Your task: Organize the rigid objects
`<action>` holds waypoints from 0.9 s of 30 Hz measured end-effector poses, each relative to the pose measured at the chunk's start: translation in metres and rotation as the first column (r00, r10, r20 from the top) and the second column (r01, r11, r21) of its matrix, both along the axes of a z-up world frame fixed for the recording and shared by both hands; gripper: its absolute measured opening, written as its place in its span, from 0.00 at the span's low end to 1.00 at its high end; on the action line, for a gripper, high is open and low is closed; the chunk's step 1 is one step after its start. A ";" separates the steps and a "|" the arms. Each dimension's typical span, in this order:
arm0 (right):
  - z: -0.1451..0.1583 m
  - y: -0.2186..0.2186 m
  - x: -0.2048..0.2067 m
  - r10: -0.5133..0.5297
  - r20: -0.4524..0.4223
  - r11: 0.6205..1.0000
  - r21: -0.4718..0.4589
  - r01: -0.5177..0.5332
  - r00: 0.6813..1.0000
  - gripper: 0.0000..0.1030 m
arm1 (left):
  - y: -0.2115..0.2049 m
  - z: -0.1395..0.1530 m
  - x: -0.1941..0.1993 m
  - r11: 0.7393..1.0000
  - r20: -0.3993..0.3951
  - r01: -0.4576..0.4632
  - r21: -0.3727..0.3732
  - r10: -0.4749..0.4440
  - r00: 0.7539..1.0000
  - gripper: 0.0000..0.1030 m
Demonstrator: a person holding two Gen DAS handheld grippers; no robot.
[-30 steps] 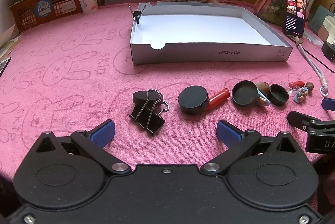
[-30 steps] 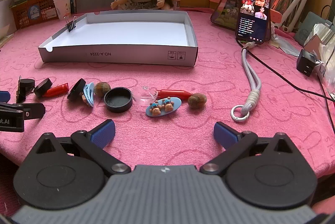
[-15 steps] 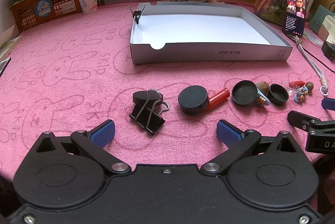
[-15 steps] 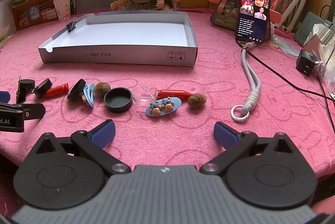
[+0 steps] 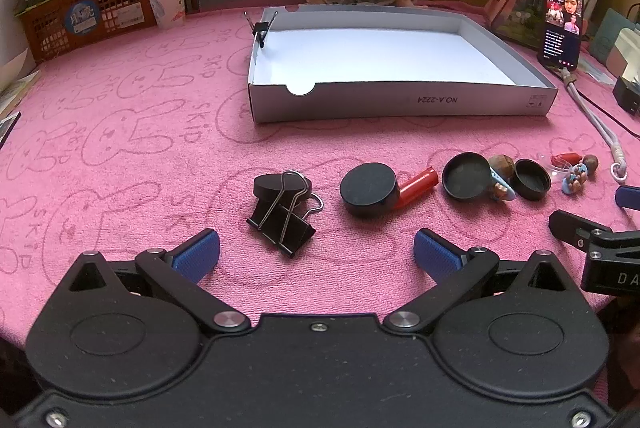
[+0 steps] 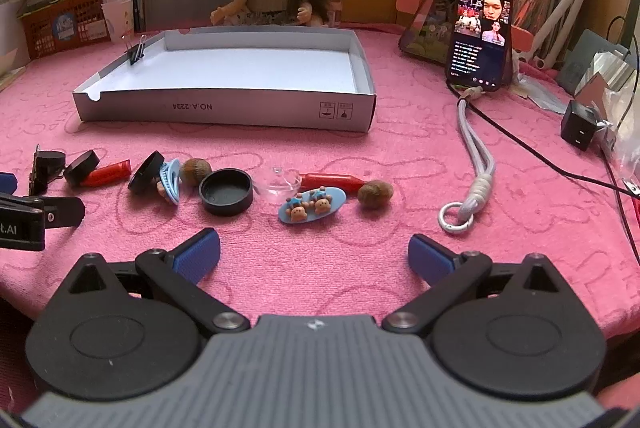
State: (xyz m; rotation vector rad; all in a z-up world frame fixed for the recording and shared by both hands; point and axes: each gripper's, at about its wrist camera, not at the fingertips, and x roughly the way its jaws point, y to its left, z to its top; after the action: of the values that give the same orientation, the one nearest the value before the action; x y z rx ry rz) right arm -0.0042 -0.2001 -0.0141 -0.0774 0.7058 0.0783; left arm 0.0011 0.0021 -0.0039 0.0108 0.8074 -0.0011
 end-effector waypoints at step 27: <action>-0.007 -0.007 -0.008 0.021 0.075 0.999 0.040 -0.024 0.997 1.00 | -0.004 0.007 -0.006 1.000 0.020 0.016 -0.001 -0.016 1.000 0.93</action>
State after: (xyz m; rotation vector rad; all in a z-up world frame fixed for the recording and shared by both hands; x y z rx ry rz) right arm -0.0126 -0.2066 -0.0212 -0.0488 0.6290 0.1105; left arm -0.0051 -0.0015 0.0035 0.0158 0.7872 -0.0166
